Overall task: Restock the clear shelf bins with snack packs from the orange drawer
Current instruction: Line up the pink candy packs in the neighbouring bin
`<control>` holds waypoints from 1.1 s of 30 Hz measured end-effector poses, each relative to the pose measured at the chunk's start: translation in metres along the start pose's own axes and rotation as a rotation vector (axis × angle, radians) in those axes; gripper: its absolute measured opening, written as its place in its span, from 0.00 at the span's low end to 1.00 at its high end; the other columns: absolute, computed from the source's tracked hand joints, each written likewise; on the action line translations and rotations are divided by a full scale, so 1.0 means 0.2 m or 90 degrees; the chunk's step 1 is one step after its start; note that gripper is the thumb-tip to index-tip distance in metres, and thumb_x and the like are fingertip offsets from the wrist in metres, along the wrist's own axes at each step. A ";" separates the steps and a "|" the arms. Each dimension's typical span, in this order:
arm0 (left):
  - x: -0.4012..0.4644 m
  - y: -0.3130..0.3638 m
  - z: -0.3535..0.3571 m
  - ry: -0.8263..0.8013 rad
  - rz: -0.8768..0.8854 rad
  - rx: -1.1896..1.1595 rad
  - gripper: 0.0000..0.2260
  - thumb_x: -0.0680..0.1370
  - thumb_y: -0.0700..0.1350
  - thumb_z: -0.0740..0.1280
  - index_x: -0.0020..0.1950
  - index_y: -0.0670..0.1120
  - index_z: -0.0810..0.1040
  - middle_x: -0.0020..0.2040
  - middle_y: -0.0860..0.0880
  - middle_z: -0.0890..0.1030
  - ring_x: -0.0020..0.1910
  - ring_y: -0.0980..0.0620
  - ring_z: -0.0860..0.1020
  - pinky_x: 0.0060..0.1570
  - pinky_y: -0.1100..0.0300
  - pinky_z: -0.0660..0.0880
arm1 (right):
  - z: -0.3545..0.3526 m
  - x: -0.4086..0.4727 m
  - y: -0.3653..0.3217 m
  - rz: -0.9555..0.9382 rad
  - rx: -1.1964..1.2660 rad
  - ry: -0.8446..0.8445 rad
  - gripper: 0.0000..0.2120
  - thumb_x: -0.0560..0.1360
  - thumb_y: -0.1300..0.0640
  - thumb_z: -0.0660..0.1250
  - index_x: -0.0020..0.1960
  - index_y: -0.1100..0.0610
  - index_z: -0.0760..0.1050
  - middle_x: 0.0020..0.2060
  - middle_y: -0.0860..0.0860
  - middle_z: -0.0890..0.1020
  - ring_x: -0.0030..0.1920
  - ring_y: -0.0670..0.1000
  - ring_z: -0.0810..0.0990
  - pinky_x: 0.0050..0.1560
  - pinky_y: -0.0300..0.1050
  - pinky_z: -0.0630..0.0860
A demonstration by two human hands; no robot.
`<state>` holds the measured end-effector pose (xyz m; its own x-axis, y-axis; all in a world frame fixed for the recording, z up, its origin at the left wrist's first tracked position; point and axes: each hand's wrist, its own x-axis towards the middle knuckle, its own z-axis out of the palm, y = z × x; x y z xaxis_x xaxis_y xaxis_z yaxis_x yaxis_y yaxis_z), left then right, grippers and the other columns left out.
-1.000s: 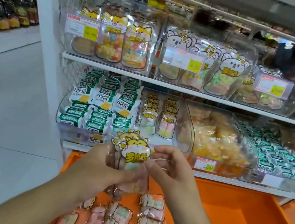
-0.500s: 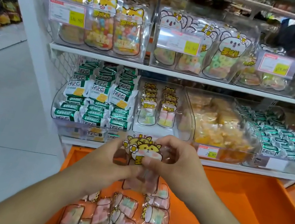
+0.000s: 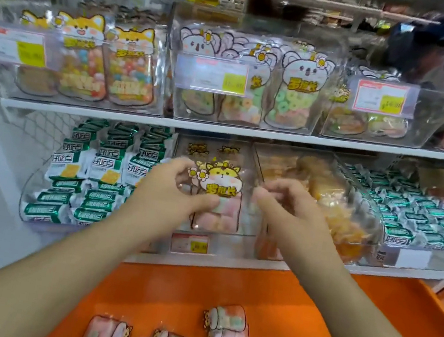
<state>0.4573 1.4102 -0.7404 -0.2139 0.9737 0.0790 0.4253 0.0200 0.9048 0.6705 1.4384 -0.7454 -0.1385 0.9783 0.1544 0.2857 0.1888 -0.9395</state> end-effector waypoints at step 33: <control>0.66 -0.37 0.48 0.086 -0.048 0.307 0.25 0.71 0.40 0.80 0.64 0.44 0.74 0.51 0.46 0.82 0.53 0.43 0.80 0.46 0.56 0.72 | -0.05 0.13 0.33 0.006 -0.246 -0.012 0.17 0.79 0.63 0.66 0.60 0.46 0.84 0.50 0.41 0.77 0.46 0.44 0.79 0.42 0.41 0.79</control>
<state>0.4820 1.5594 -0.8366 -0.3576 0.9282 0.1030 0.7554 0.2227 0.6162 0.6959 1.4778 -0.7995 -0.1512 0.9789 0.1377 0.6232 0.2026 -0.7554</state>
